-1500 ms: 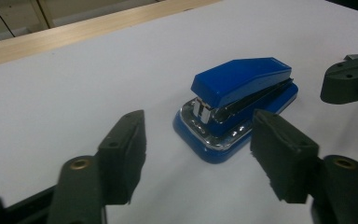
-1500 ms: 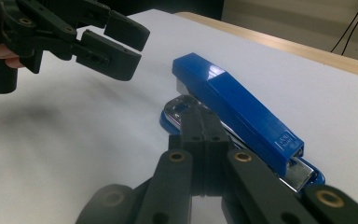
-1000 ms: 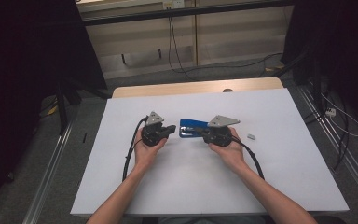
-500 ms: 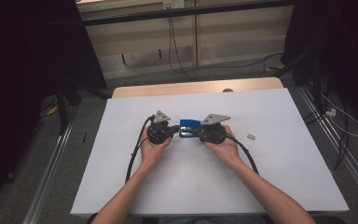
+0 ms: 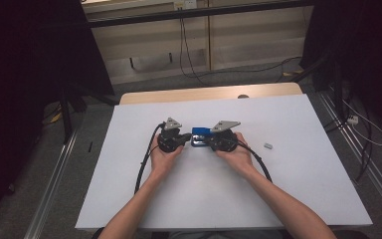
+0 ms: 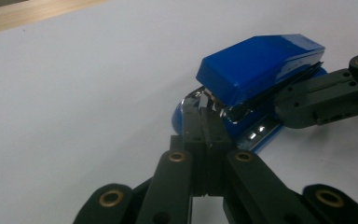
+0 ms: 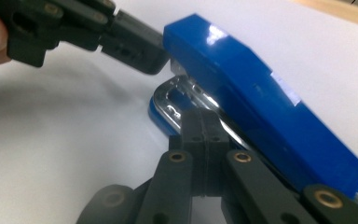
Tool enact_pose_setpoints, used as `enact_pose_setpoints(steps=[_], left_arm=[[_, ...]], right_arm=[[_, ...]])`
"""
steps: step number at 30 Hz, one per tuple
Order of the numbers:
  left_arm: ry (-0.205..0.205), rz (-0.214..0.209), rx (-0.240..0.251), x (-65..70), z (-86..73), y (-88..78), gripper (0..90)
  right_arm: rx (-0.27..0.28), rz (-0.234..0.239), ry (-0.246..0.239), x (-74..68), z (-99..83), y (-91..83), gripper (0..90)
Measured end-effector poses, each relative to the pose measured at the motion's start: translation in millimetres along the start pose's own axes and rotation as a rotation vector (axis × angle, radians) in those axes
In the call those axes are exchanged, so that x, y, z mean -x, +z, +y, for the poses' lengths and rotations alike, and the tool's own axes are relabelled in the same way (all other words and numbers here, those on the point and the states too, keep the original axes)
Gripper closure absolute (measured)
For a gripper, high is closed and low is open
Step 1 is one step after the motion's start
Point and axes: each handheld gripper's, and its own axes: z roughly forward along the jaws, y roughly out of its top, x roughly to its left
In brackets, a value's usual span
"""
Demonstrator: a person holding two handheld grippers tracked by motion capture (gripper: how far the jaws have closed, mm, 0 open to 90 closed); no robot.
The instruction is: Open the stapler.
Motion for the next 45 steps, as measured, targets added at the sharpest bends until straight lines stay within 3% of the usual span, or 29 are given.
enact_pose_setpoints(steps=[4, 8, 19, 24, 45], left_arm=[[0.021, 0.011, -0.002, 1.4, 4.6, 0.8, 90.0], [-0.002, -0.005, 0.011, 0.5, 3.7, 0.7, 90.0], [-0.004, -0.009, 0.023, 1.2, 5.0, -0.7, 90.0], [0.014, -0.003, 0.014, 1.7, 5.1, -0.5, 90.0], [-0.007, -0.01, 0.076, 5.3, 13.6, -7.1, 90.0]], right_arm=[[-0.016, -0.013, 0.004, 0.9, 0.2, 1.1, 90.0], [-0.013, -0.01, 0.018, 1.2, -0.5, 1.1, 90.0], [-0.013, -0.022, 0.004, -0.5, -0.6, 1.3, 90.0], [-0.012, -0.026, 0.003, -1.0, -0.8, 1.1, 90.0], [-0.011, -0.037, 0.02, -0.3, -1.1, 0.4, 90.0]])
